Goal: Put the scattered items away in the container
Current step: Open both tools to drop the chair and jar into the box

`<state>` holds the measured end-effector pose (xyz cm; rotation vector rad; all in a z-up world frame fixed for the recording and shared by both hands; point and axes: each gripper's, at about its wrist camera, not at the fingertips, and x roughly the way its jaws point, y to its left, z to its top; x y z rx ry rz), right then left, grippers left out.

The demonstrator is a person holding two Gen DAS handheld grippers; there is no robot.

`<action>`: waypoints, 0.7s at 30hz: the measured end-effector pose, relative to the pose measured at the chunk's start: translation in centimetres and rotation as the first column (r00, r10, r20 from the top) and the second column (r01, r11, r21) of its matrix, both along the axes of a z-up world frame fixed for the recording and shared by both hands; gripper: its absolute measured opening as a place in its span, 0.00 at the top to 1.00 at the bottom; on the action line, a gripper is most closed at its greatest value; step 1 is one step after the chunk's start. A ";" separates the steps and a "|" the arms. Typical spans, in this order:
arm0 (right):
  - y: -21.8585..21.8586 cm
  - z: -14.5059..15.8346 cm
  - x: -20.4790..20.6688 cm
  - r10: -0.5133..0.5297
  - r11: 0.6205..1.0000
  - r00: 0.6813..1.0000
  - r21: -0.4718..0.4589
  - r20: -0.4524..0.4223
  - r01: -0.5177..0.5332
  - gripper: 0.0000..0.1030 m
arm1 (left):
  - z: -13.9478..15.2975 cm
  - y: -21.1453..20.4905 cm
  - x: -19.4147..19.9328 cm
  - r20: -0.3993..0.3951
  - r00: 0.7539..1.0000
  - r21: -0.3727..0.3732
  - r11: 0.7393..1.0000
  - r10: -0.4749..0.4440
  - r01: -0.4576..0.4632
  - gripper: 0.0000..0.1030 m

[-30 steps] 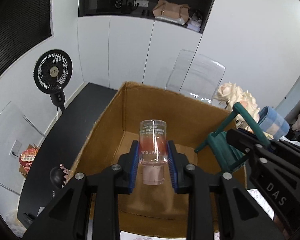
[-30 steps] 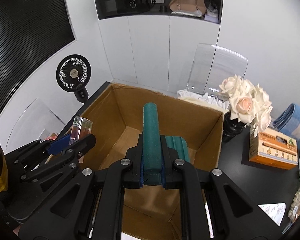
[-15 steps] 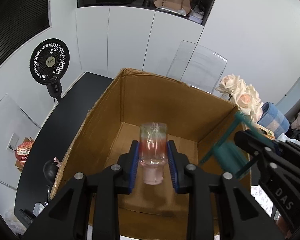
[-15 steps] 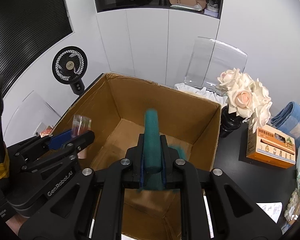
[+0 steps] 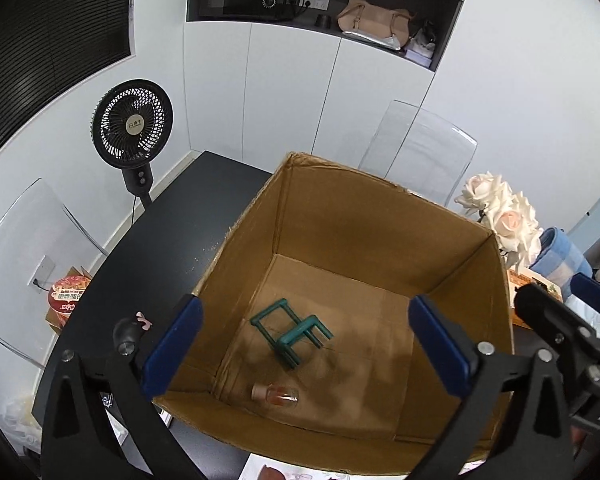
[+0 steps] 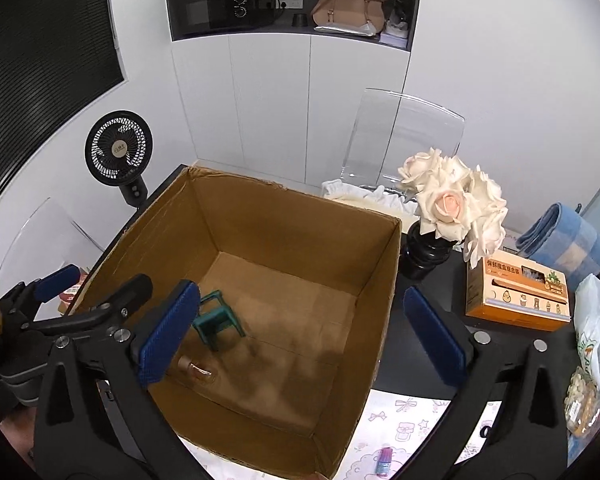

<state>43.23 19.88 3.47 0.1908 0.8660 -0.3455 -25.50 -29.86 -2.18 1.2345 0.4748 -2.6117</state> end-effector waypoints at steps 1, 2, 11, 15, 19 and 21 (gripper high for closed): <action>0.0 0.1 -0.1 -0.001 1.000 1.000 0.001 0.003 0.001 0.00 | 0.0 -0.1 0.0 -0.003 1.000 0.003 1.000 -0.002 0.002 0.01; 0.0 0.2 -0.2 -0.002 1.000 1.000 0.001 0.005 0.002 0.00 | 0.0 0.0 0.1 -0.005 1.000 0.004 1.000 -0.002 0.002 0.01; 0.1 1.0 -0.8 -0.001 1.000 1.000 -0.012 0.020 0.001 0.00 | -0.1 -0.4 0.4 -0.012 1.000 -0.008 1.000 -0.004 0.004 0.01; 0.3 1.2 -1.2 0.000 1.000 1.000 -0.023 0.024 0.000 0.00 | 0.1 -0.3 0.6 -0.020 1.000 -0.010 1.000 -0.002 0.002 0.01; 0.2 1.4 -1.9 -0.004 1.000 1.000 -0.020 0.029 0.005 0.00 | 0.5 0.2 0.8 -0.027 1.000 -0.025 1.000 -0.005 0.004 0.01; 0.1 1.6 -2.3 -0.005 1.000 0.999 -0.024 0.033 0.006 0.00 | 0.7 0.6 1.1 -0.035 0.999 -0.027 1.000 -0.008 0.007 0.01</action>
